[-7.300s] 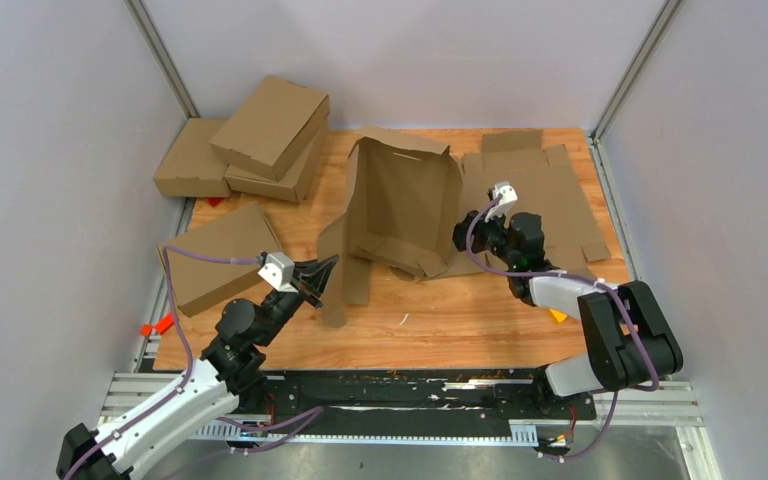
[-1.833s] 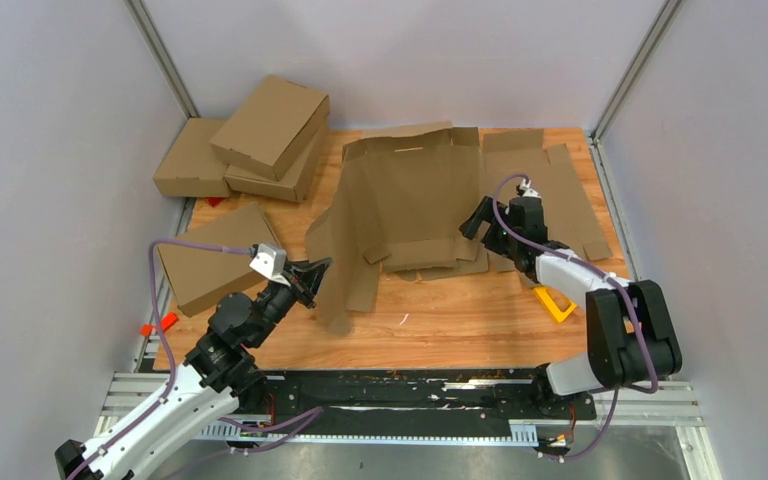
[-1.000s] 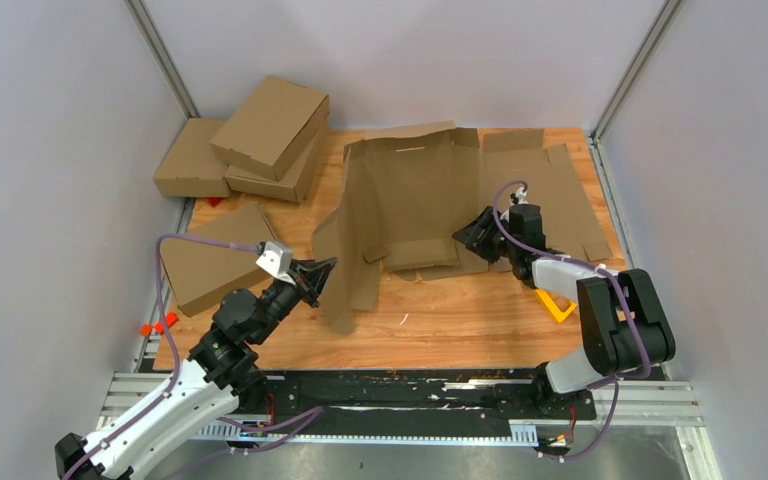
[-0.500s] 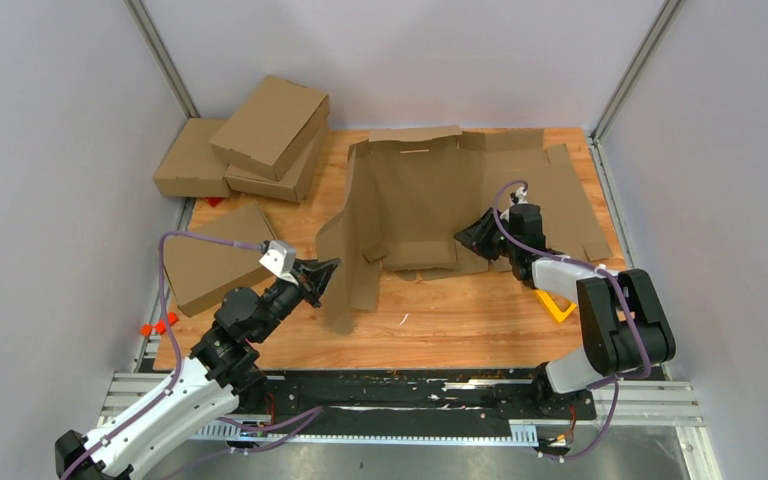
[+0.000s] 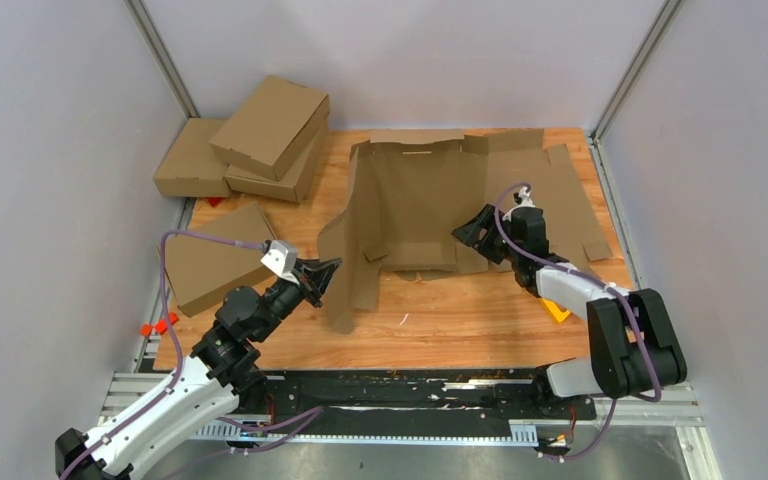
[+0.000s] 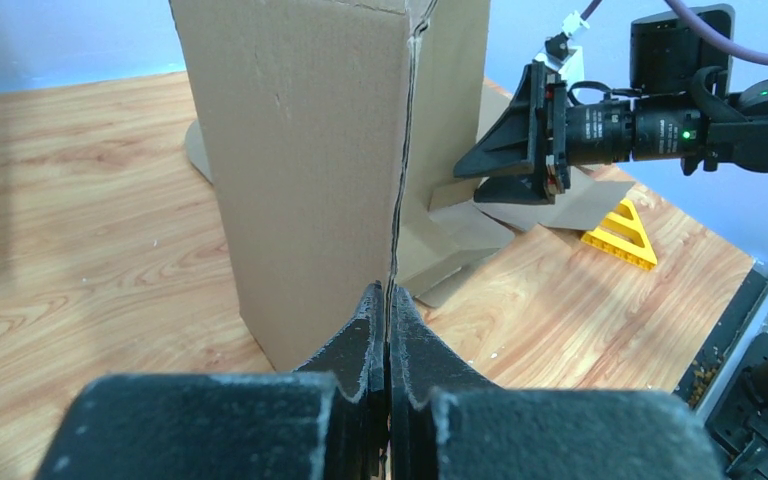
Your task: Fold the paper box
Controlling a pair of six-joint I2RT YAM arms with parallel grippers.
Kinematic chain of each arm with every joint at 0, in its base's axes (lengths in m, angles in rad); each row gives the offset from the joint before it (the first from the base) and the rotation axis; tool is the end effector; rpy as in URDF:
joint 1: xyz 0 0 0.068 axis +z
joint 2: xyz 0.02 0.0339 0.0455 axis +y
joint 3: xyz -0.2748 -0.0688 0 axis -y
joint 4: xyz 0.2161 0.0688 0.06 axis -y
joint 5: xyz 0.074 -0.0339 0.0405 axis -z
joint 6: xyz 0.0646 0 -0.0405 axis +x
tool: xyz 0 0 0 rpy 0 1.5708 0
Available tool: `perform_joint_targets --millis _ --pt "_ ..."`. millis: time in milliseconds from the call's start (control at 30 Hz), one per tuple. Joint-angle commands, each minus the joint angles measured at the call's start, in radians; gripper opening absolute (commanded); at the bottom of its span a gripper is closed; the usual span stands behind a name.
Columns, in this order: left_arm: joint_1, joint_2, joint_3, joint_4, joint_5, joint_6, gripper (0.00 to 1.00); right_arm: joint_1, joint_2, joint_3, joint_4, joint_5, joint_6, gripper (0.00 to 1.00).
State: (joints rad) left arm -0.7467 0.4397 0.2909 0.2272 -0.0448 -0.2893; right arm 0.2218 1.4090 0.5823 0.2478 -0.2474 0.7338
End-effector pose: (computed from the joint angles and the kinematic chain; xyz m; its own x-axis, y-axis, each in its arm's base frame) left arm 0.0989 -0.0876 0.2686 -0.1291 -0.2688 -0.9545 0.6353 0.7166 -0.2878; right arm 0.2703 0.0772 0.1916 -0.6731 0.5138 -0.5319 0.0505 0.7495 0.6601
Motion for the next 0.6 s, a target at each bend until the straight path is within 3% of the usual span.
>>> perform_joint_targets --millis 0,167,267,400,567 --pt "-0.006 0.020 0.019 -0.059 0.018 0.005 0.00 0.002 -0.045 0.023 -0.043 0.074 -0.079 0.71" --pt "-0.005 0.020 0.020 -0.057 0.019 0.005 0.00 0.003 -0.014 0.055 -0.052 0.055 -0.129 0.88" --pt "-0.006 0.021 0.022 -0.059 0.018 0.007 0.00 0.015 -0.009 0.061 -0.050 0.048 -0.239 0.96" --pt "-0.005 0.026 0.022 -0.053 0.013 0.013 0.00 0.031 -0.031 0.013 0.011 0.102 -0.381 0.98" --pt "-0.005 0.030 0.021 -0.054 0.014 0.021 0.00 0.030 0.001 0.060 -0.049 0.151 -0.424 1.00"
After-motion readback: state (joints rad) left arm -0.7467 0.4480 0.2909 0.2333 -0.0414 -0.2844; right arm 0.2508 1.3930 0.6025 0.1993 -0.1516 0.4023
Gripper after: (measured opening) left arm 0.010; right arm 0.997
